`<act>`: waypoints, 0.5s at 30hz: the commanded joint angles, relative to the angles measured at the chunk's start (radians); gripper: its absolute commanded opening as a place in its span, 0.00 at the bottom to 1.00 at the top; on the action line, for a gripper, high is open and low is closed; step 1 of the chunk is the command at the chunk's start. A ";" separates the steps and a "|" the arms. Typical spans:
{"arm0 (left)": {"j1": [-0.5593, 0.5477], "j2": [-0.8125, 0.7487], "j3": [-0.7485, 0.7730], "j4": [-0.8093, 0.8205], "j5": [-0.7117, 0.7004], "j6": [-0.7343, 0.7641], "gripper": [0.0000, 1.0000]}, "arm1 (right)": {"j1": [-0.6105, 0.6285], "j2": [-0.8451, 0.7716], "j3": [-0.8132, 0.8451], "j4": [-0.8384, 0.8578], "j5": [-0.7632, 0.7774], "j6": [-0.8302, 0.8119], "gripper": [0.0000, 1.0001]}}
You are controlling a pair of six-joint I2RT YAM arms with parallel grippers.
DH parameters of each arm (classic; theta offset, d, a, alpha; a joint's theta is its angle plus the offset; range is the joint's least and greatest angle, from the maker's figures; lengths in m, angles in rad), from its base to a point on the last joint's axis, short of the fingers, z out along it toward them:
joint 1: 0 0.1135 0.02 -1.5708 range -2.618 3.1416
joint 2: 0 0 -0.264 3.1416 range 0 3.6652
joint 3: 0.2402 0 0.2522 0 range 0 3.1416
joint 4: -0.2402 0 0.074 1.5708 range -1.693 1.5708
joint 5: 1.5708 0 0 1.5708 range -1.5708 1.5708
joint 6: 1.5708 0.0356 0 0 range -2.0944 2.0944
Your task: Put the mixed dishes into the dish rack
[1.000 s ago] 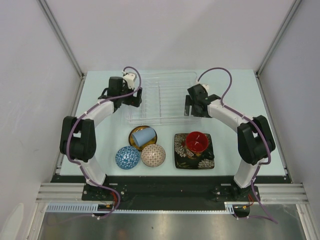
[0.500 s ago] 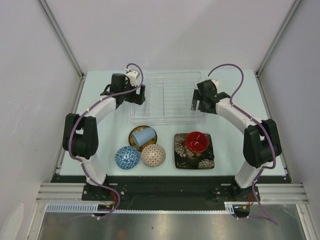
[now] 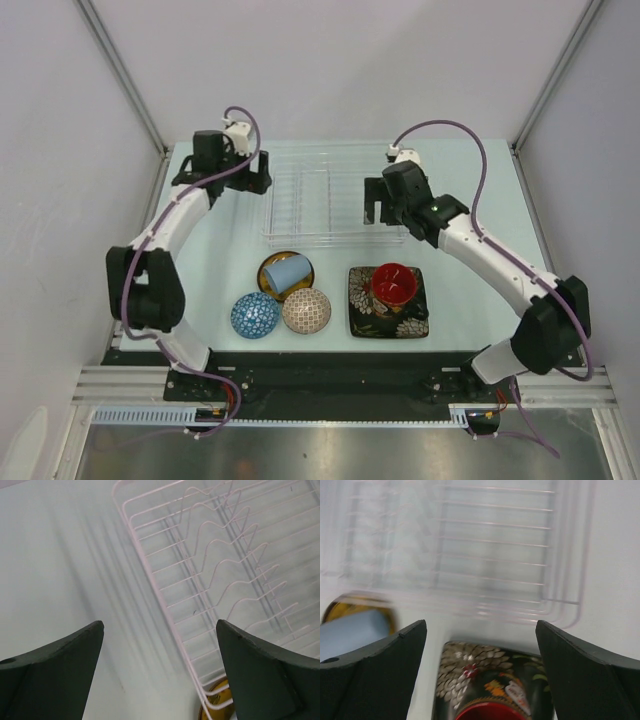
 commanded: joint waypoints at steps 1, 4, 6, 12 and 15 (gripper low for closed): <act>0.070 -0.203 -0.040 -0.113 0.095 0.042 1.00 | 0.101 -0.079 0.034 -0.014 -0.246 -0.092 0.95; 0.092 -0.313 -0.170 -0.170 0.120 0.094 1.00 | 0.144 -0.053 0.036 -0.068 -0.433 -0.120 0.94; 0.103 -0.359 -0.263 -0.184 0.128 0.108 1.00 | 0.167 0.004 0.036 -0.106 -0.515 -0.149 0.93; 0.126 -0.505 -0.371 -0.354 0.193 0.235 1.00 | 0.226 0.087 0.036 -0.119 -0.468 -0.151 0.90; 0.129 -0.571 -0.402 -0.571 0.235 0.430 0.99 | 0.226 0.075 0.036 -0.102 -0.418 -0.151 0.93</act>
